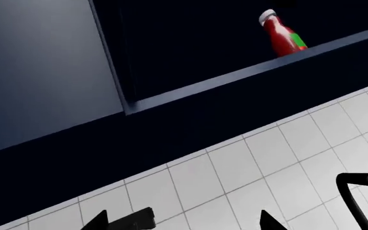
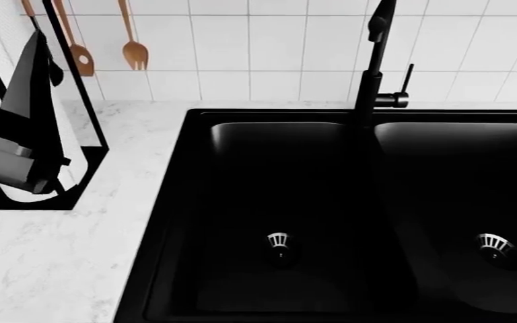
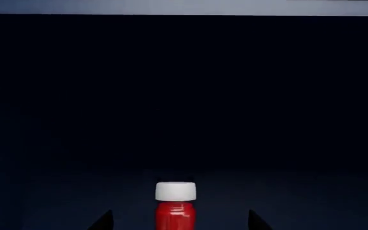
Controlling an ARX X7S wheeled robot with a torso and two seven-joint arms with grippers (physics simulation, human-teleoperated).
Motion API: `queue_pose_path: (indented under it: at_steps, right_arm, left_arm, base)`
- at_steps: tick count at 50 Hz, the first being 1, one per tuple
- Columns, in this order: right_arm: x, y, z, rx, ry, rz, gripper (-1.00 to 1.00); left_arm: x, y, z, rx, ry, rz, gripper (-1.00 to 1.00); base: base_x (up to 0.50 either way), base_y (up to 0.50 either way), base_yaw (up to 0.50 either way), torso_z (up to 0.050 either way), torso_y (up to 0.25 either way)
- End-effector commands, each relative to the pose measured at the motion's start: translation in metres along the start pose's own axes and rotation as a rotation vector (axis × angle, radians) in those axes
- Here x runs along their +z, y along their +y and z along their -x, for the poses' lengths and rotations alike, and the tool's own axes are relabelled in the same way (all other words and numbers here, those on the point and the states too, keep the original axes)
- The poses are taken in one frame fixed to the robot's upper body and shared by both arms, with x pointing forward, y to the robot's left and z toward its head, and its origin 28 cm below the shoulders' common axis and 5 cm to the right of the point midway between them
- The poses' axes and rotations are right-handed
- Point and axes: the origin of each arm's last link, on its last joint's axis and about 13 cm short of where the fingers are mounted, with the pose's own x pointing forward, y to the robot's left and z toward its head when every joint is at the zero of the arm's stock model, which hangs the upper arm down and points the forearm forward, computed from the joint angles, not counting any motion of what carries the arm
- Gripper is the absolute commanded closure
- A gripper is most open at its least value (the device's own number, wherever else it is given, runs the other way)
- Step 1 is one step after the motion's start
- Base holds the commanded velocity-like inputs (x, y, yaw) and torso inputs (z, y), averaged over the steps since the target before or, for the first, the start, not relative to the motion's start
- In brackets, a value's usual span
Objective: Pick the lobster from the plate and place it on the cutting board. Then pick the condiment bottle from the cabinet and place it next to the cutting board.
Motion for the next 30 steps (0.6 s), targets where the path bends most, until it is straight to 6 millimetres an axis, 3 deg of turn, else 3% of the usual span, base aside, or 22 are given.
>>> queue_pose_path:
  at_steps: [1, 15, 18, 30]
  right_arm:
    - [-0.002, 0.009, -0.018, 0.004, 0.085, 0.015, -1.0]
    - [-0.036, 0.008, -0.025, -0.028, 0.172, -0.007, -1.0]
    - [-0.02, -0.001, -0.024, -0.035, 0.171, -0.01, -1.0]
    - [-0.02, 0.004, -0.024, 0.025, 0.157, 0.023, -1.0]
  left_arm:
    - [-0.013, -0.031, 0.022, -0.088, 0.089, 0.107, -1.0]
    - [-0.011, -0.03, 0.026, -0.088, 0.09, 0.097, -1.0]
    - [-0.012, -0.03, 0.026, -0.088, 0.093, 0.096, -1.0]
    - [-0.014, -0.03, 0.028, -0.084, 0.094, 0.098, -1.0]
  base:
    - [0.0, 0.0, 0.0, 0.0, 0.0]
    - [0.0, 0.0, 0.0, 0.0, 0.0]
    - [0.0, 0.0, 0.0, 0.0, 0.0]
    - [0.02, 0.0, 0.0, 0.0, 0.0]
